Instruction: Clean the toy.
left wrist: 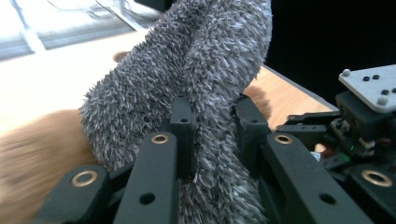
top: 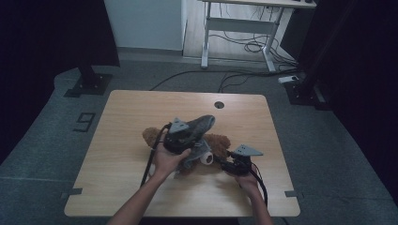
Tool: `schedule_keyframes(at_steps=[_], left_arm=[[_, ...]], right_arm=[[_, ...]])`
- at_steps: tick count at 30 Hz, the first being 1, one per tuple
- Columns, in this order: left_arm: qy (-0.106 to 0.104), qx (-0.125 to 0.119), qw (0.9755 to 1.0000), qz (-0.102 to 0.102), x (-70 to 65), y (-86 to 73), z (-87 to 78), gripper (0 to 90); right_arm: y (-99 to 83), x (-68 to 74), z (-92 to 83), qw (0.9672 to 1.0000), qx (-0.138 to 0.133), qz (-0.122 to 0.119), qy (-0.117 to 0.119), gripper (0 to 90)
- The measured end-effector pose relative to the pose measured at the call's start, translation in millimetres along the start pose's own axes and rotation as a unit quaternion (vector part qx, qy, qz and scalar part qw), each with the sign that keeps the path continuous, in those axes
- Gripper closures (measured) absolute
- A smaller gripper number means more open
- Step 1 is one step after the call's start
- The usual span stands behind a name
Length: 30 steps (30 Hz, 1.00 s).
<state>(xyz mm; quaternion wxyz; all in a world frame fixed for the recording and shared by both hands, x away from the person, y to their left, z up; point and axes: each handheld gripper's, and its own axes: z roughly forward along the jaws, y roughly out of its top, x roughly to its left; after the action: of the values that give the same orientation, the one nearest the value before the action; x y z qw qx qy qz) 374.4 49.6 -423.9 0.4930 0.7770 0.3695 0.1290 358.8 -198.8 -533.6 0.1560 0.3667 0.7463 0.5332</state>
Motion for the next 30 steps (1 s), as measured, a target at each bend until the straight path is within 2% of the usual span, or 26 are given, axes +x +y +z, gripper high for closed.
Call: schedule_keyframes(at_steps=[2,3,5,8,11,14,15,20,22,25,28,30], left_arm=[[-0.008,0.014,0.9999,-0.001,-6.2,1.5,18.0,73.2],[-0.008,0.014,0.9999,-0.001,-6.2,1.5,18.0,73.2],[-0.014,0.029,0.9995,0.003,-16.4,2.6,38.9,73.1],[-0.020,0.033,0.9993,0.001,-23.6,3.8,52.1,72.9],[-0.017,0.041,0.9990,0.000,-27.1,4.5,61.8,72.9],[0.002,0.054,0.9984,0.019,-28.1,3.7,66.9,73.0],[0.008,0.057,0.9981,0.023,-27.1,2.7,67.5,73.0],[0.007,0.057,0.9983,0.008,-17.4,-0.8,62.3,73.1],[0.019,0.055,0.9983,0.003,-9.1,-2.6,54.1,73.1],[0.050,0.060,0.9970,0.004,5.9,-8.2,41.9,73.1],[0.044,0.054,0.9974,-0.017,21.9,-16.6,30.3,73.4],[0.043,0.044,0.9979,-0.018,26.7,-21.4,19.8,73.5]], right_arm=[[0.0,0.0,0.0,1.0000,0.000,-0.001,0.000,50.8],[0.0,-0.2,0.0,1.0000,-0.001,-0.002,-0.001,50.7],[0.0,-0.2,0.1,1.0000,-0.001,-0.002,-0.001,50.8],[0.1,0.0,0.1,1.0000,-0.001,-0.003,-0.002,50.8],[0.0,0.1,0.3,1.0000,-0.001,0.000,-0.002,50.8],[-0.1,0.2,0.4,1.0000,0.000,0.002,-0.004,50.8],[-0.2,0.0,0.5,1.0000,0.000,0.003,-0.004,50.8],[-0.4,0.0,0.8,1.0000,0.002,0.001,-0.005,50.8],[-0.4,0.4,0.9,1.0000,0.001,-0.001,-0.006,50.8],[-0.4,-0.1,0.9,1.0000,0.001,0.000,-0.005,50.8],[-0.3,-0.9,0.8,1.0000,0.000,0.001,-0.003,50.8],[-0.3,-0.5,0.9,1.0000,0.000,0.001,-0.003,50.8]])
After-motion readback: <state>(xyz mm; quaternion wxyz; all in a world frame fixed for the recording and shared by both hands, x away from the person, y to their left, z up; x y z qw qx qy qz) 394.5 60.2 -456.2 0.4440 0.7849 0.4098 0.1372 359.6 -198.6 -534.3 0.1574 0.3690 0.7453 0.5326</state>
